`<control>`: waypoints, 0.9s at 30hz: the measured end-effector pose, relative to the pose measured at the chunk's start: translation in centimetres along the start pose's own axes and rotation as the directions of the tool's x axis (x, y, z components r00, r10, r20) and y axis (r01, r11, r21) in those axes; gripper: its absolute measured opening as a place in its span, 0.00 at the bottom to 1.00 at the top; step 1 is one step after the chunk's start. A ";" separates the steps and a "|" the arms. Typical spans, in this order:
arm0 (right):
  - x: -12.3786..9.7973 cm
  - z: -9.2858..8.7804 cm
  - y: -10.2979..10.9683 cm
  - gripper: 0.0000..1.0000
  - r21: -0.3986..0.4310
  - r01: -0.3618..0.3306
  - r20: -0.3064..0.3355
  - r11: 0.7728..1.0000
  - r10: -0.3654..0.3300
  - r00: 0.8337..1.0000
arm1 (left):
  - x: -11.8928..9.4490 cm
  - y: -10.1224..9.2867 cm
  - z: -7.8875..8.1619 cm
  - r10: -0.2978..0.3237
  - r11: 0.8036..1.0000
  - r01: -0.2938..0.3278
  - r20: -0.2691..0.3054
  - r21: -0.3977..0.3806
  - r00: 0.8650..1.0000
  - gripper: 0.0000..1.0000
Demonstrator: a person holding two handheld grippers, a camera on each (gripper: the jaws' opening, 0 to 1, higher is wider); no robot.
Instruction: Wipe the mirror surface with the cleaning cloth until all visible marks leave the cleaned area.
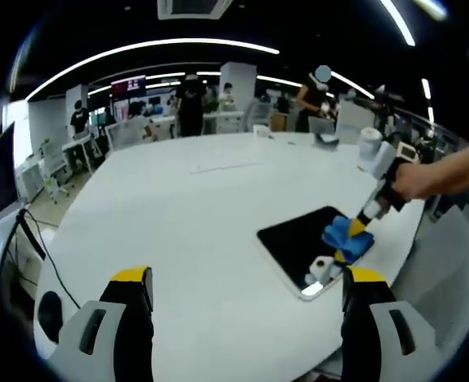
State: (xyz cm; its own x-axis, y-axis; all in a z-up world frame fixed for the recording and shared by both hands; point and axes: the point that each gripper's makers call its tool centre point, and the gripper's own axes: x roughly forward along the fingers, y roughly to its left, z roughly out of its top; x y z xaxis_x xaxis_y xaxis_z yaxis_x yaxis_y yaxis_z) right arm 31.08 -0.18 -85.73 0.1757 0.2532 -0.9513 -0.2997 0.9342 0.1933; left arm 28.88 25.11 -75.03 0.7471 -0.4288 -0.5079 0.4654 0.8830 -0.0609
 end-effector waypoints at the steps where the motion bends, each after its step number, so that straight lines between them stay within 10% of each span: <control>1: -0.1 -0.3 0.1 0.00 0.003 -0.003 -0.002 1.000 0.003 1.000 | 0.0 -0.2 -0.2 -0.004 1.000 0.004 -0.004 0.000 1.000 1.00; 27: -0.5 -2.6 1.3 0.00 0.014 -0.032 -0.023 0.999 0.033 0.999 | -0.2 -0.8 0.2 -0.029 0.999 0.029 0.021 -0.015 0.999 1.00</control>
State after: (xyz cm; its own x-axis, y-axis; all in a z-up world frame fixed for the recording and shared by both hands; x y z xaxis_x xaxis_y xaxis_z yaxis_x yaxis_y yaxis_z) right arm 28.20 0.29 -85.63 0.1442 0.2779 -0.9497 -0.2923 0.9289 0.2274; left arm 28.41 24.43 -74.67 0.7431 -0.4580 -0.4879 0.4799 0.8729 -0.0885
